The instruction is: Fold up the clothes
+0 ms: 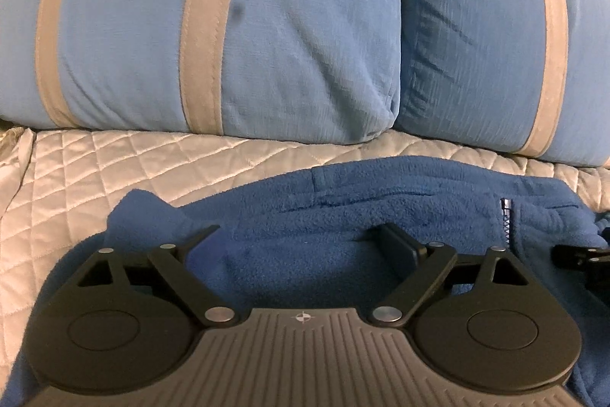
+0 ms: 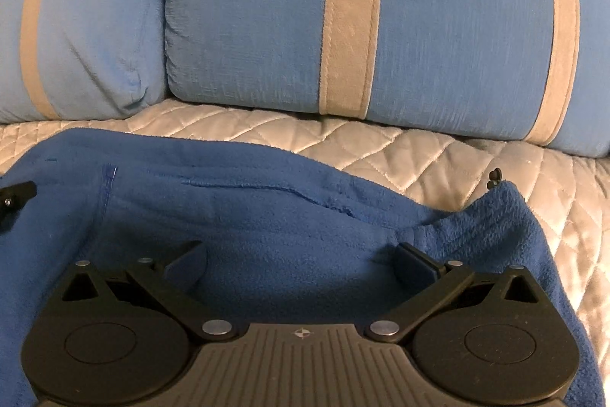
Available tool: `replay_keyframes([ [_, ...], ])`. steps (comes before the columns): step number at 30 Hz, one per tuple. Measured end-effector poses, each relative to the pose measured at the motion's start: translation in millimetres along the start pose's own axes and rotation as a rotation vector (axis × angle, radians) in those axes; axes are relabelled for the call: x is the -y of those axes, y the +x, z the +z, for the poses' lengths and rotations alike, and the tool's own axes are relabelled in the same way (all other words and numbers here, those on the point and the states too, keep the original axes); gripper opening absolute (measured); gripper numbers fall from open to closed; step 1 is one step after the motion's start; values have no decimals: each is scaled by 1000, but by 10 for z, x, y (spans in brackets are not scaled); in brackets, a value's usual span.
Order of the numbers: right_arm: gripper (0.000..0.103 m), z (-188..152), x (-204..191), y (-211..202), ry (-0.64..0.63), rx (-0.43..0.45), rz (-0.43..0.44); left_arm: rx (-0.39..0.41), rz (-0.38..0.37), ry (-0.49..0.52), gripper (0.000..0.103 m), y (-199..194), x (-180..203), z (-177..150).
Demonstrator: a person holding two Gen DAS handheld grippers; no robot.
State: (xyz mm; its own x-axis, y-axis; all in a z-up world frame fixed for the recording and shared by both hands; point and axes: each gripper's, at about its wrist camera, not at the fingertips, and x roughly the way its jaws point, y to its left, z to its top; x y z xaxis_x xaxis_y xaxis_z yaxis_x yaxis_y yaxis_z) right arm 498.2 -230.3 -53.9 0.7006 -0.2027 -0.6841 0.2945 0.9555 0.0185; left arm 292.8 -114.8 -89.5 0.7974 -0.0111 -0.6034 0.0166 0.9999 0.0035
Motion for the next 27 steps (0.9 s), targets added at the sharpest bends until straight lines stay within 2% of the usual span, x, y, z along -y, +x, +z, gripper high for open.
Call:
replay_keyframes([
  [5,103,17,67,-9,18,-6,15,-4,-3,-3,90,-36,-4,25],
  [8,103,52,122,-56,39,-18,42,-17,-42,-31,90,-110,-86,63],
  [12,103,79,290,-264,71,-10,72,-59,-107,-35,90,-272,-236,98],
  [15,103,77,421,-447,62,3,54,-94,-103,-7,90,-411,-306,116],
  [19,103,53,665,-720,33,-9,56,-138,-101,14,90,-611,-475,133],
  [23,103,-11,1001,-992,50,-48,80,-155,-130,5,90,-822,-740,151],
  [27,103,-112,1342,-1249,67,-96,108,-245,-167,-11,90,-897,-1036,181],
])
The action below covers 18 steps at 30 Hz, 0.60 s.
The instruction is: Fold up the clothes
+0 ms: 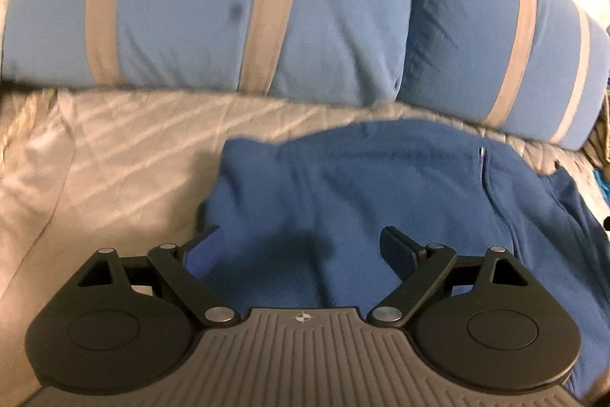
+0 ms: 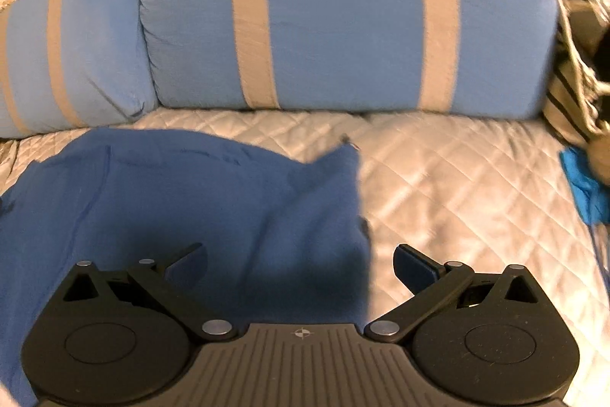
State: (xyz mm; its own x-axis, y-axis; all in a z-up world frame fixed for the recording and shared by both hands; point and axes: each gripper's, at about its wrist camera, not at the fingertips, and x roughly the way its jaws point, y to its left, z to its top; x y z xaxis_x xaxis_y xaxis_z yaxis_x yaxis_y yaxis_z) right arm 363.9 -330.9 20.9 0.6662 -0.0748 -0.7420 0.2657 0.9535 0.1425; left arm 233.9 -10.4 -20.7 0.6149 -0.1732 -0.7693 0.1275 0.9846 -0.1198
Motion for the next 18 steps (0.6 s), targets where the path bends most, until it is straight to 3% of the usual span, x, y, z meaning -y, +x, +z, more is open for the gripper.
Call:
replay_keyframes([
  [4,103,-131,334,-202,70,-58,71,-36,-11,-38,90,-88,-289,-62],
  [9,103,-307,696,-222,203,-130,167,-54,-162,-175,89,-98,-651,-195],
  [14,103,-532,980,-16,372,-220,321,-116,-281,-340,89,59,-948,-376],
  [18,103,-591,1077,49,441,-222,390,-138,-357,-423,88,210,-1131,-488],
])
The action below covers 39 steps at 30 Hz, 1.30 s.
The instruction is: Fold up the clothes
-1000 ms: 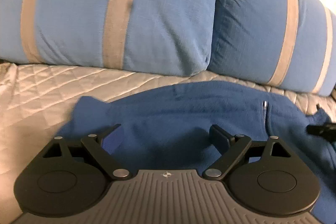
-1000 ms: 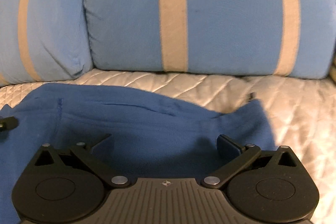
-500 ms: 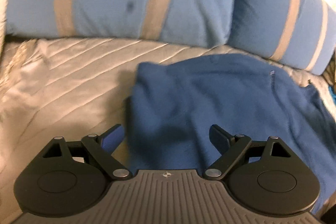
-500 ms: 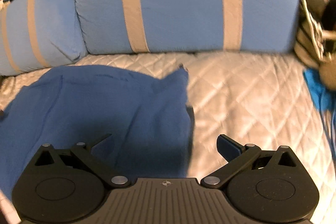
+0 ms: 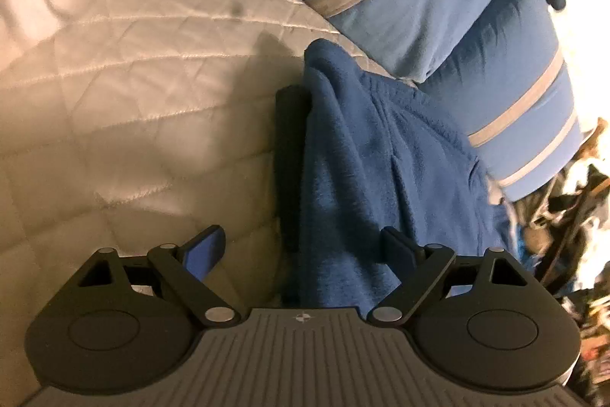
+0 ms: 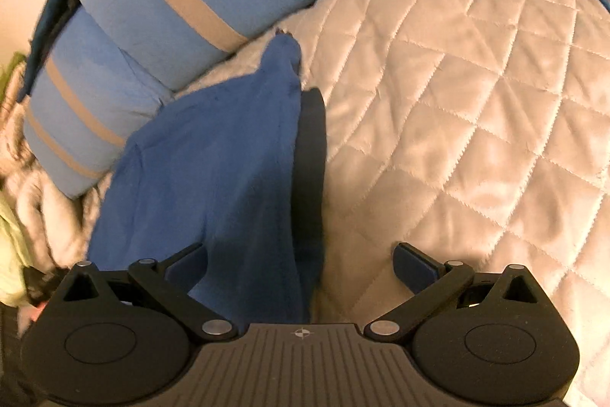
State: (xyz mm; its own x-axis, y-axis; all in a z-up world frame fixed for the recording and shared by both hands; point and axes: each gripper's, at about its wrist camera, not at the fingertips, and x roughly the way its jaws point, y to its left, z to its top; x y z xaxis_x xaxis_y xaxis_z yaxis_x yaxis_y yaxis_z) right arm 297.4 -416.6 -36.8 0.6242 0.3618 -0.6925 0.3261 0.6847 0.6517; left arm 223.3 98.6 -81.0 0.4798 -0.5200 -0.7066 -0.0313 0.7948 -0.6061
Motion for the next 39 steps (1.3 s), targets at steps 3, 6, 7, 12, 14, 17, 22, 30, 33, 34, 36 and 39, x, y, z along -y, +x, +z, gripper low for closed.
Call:
replay_keyframes([
  [3,103,24,53,14,31,-5,59,5,-61,-14,88,3,-78,19],
  [6,103,58,73,71,50,-27,124,-12,-142,-38,88,53,-144,55],
  [7,103,66,74,108,56,-37,147,-19,-173,-52,88,84,-163,63],
  [12,103,96,-3,361,46,-62,198,-48,-264,-65,87,246,-163,84],
  [14,103,119,-76,429,9,-65,197,-70,-278,-58,87,307,-129,111],
  [17,103,157,-117,497,-11,-72,206,-80,-293,-44,87,363,-103,132],
  [22,95,200,-115,595,5,-73,228,-59,-287,-60,56,337,-171,79],
  [30,35,206,-231,709,22,-68,165,-20,-249,-89,25,252,-62,18],
  [33,26,184,-310,586,-10,-36,132,-10,-221,-51,24,157,84,42],
  [34,26,173,-346,549,-24,-26,127,-4,-215,-36,23,119,133,50],
  [36,25,167,-428,473,-53,-4,120,7,-209,-7,23,39,228,63],
  [39,23,181,-569,350,-94,29,119,22,-204,34,22,-88,358,79],
])
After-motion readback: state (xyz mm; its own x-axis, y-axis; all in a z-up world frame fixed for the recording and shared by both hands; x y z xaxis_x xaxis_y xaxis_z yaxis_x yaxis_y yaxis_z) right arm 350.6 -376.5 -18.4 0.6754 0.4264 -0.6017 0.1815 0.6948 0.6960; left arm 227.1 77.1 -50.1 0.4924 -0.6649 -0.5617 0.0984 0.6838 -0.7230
